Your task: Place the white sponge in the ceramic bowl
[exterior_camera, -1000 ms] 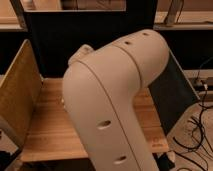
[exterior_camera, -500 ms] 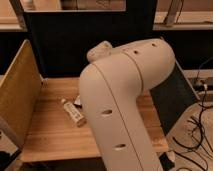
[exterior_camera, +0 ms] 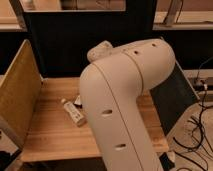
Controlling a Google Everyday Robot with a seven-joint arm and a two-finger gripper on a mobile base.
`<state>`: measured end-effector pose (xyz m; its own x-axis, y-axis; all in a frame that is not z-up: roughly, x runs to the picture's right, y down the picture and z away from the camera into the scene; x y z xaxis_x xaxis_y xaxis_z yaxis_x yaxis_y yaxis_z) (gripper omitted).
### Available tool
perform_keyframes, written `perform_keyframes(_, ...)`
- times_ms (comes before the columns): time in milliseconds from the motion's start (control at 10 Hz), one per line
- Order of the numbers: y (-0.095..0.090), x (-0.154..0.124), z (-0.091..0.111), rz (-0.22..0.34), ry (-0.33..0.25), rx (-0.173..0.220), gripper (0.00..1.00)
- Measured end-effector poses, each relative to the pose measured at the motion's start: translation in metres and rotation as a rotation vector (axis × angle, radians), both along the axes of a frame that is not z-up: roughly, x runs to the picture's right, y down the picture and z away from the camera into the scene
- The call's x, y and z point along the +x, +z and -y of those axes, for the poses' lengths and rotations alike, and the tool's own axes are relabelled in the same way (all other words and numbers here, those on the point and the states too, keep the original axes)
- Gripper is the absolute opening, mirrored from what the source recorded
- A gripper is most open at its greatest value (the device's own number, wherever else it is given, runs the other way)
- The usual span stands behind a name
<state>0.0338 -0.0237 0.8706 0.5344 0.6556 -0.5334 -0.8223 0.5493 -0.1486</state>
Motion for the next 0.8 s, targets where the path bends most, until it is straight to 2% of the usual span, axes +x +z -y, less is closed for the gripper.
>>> perform_keyframes(200,0.0001,0.0002,-0.0004,-0.001,-0.001,-0.001,0.76)
perform_keyframes(300,0.0,0.0006,-0.0004,-0.001,0.0,-0.001,0.8)
perform_keyframes(800,-0.0001,0.001,-0.0006,-0.002,0.0,-0.002,0.8)
